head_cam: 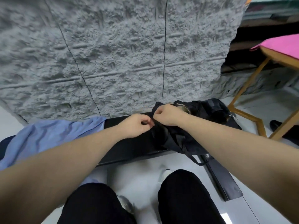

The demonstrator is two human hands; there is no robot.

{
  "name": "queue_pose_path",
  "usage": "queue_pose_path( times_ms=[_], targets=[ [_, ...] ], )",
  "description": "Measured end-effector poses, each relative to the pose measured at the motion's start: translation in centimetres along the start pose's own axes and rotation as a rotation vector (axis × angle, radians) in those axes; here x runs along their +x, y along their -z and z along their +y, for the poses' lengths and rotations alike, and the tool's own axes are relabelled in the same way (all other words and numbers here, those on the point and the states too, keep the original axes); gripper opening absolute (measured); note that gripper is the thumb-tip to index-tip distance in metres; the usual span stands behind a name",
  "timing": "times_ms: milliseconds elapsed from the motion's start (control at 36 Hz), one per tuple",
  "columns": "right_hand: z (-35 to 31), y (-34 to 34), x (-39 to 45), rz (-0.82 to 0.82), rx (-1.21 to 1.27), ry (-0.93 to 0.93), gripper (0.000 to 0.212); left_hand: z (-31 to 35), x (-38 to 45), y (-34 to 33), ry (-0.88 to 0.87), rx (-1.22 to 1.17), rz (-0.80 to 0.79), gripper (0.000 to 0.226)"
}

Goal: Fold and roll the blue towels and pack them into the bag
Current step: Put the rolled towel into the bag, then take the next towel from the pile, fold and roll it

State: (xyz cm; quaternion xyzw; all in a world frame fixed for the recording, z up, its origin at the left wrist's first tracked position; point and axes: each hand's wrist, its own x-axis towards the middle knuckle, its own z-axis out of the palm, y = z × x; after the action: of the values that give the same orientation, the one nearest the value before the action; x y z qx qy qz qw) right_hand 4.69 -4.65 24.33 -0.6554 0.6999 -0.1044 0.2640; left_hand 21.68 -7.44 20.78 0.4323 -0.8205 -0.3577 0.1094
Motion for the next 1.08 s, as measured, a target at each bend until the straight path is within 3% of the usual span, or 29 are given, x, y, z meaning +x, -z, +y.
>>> queue_pose_path(
  times_ms=[111,306,444,528,611,889,1028,1083],
  targets=[
    [-2.9,-2.0,0.4,-0.085,0.049,0.019,0.024,-3.0,-3.2,1.1,0.064,0.083,0.001,0.020],
    [-6.7,-7.5,1.9,-0.239,0.132,0.002,0.014,-10.5,-7.7,2.0,0.256,0.077,0.104,0.018],
    [-8.4,-11.1,3.4,-0.347,0.119,0.000,0.014,-15.5,-9.6,2.4,0.351,0.111,0.300,0.022],
    [-9.1,-12.9,4.4,-0.379,0.120,-0.010,0.015,-18.0,-10.2,2.9,0.393,0.286,0.322,0.010],
    [-9.9,-14.6,5.5,-0.400,0.153,-0.020,0.020,-19.8,-10.7,3.2,0.445,0.416,0.362,0.025],
    [-11.7,-18.9,8.3,-0.469,0.226,-0.033,0.022,-24.0,-10.0,4.2,0.555,0.385,0.508,0.042],
    [-11.5,-19.8,9.1,-0.494,0.248,-0.060,0.021,-24.5,-9.2,5.0,0.624,0.221,0.442,0.058],
    [-11.4,-20.0,9.2,-0.505,0.272,-0.078,0.018,-24.7,-9.0,5.2,0.672,0.212,0.402,0.050]
  ],
)
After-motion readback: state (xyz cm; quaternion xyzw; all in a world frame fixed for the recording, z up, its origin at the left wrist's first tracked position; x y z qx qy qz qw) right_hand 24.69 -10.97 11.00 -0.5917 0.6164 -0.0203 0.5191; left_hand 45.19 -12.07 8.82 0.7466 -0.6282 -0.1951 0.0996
